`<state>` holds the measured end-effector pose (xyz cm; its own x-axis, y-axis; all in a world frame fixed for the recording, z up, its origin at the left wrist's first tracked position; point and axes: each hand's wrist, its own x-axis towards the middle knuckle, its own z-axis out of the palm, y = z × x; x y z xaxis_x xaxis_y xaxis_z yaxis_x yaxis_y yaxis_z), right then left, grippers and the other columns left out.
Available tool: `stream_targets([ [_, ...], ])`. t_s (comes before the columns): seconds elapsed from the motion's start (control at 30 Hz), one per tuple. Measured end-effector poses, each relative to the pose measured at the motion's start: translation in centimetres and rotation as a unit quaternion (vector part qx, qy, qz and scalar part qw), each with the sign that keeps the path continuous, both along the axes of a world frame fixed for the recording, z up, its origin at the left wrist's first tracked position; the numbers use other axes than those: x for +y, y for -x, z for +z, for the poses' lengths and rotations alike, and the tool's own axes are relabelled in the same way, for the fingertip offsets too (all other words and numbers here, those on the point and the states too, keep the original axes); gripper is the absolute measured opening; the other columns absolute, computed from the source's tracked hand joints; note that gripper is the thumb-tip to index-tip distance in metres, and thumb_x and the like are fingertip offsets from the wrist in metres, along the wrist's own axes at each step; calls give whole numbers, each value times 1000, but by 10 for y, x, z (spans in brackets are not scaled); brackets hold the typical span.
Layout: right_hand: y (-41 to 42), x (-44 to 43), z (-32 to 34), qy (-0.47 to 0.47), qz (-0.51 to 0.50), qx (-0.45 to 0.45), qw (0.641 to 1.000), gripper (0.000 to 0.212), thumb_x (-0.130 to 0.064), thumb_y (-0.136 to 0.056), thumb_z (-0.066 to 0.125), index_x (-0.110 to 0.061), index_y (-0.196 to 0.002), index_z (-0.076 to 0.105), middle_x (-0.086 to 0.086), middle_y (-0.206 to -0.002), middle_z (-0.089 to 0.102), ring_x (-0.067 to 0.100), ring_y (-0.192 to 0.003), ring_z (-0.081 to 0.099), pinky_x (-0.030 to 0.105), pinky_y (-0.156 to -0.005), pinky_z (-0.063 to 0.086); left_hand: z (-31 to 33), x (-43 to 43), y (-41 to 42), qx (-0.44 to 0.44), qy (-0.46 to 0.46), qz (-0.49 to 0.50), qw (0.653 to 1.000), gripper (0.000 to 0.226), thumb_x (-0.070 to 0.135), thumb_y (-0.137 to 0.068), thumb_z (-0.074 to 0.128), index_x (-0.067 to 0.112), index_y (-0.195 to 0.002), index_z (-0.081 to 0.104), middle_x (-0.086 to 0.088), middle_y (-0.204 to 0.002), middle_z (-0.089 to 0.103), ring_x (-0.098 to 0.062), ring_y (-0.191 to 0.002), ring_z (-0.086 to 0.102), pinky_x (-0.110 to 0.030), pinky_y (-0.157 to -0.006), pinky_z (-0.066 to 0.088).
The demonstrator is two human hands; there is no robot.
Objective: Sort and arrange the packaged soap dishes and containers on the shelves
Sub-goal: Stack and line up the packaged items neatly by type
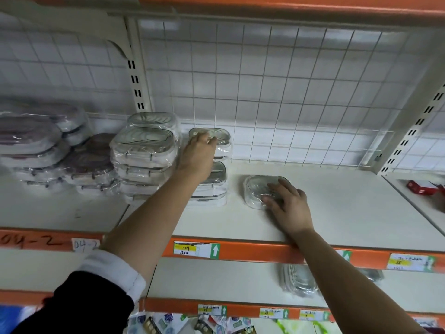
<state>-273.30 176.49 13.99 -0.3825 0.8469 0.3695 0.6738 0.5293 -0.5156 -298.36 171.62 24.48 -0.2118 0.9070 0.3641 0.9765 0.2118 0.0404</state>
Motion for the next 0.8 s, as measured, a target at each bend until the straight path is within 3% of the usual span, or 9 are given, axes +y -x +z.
stream_targets([
  [0.13, -3, -1, 2, 1, -4, 21, 1000, 30, -32, -87, 71, -19, -114, 69, 1, -136, 57, 35, -119, 50, 21, -91, 27, -20, -43, -16, 4, -124, -67, 990, 32, 24, -96, 49, 14, -124, 62, -8, -123, 59, -31, -110, 57, -43, -90, 42],
  [0.23, -3, -3, 5, -5, 2, 33, 999, 25, -29, -87, 72, -16, -108, 70, 0, -127, 61, 33, -119, 52, 23, -89, 29, -45, -77, -19, 26, -165, -107, 980, 31, 30, -93, 44, 14, -104, 69, -5, -104, 64, -28, -95, 61, -42, -89, 46],
  [0.37, 0, -15, 15, -77, -2, 99, 992, 19, -27, -86, 61, -10, -94, 65, 4, -103, 66, 23, -97, 56, 35, -88, 39, -75, -114, -10, 39, -199, -108, 973, 24, 28, -91, 50, 16, -93, 70, -2, -94, 64, -25, -92, 59, -38, -81, 45],
  [0.5, 9, -27, 25, -106, -6, 183, 977, 14, -11, -86, 67, -2, -97, 65, 5, -97, 66, 34, -94, 62, 57, -83, 48, -92, -131, 7, 18, -195, -88, 977, 24, 29, -91, 48, 14, -89, 67, -2, -89, 63, -27, -84, 59, -39, -74, 46],
  [0.7, 58, -52, 59, -142, 52, 254, 955, 19, -18, -87, 64, -2, -97, 65, -24, -97, 53, 27, -100, 63, 56, -86, 47, -106, -136, 10, -39, -210, -60, 975, 26, 25, -89, 47, 9, -77, 63, -4, -77, 61, -29, -73, 57, -41, -70, 50],
  [0.8, 86, -58, 75, -138, 88, 246, 955, 16, -17, -89, 67, -2, -96, 65, -19, -97, 56, 29, -100, 63, 57, -83, 49, -108, -135, 12, -39, -217, -57, 974, 24, 24, -87, 47, 10, -78, 64, -3, -75, 61, -29, -71, 58, -41, -71, 49],
])
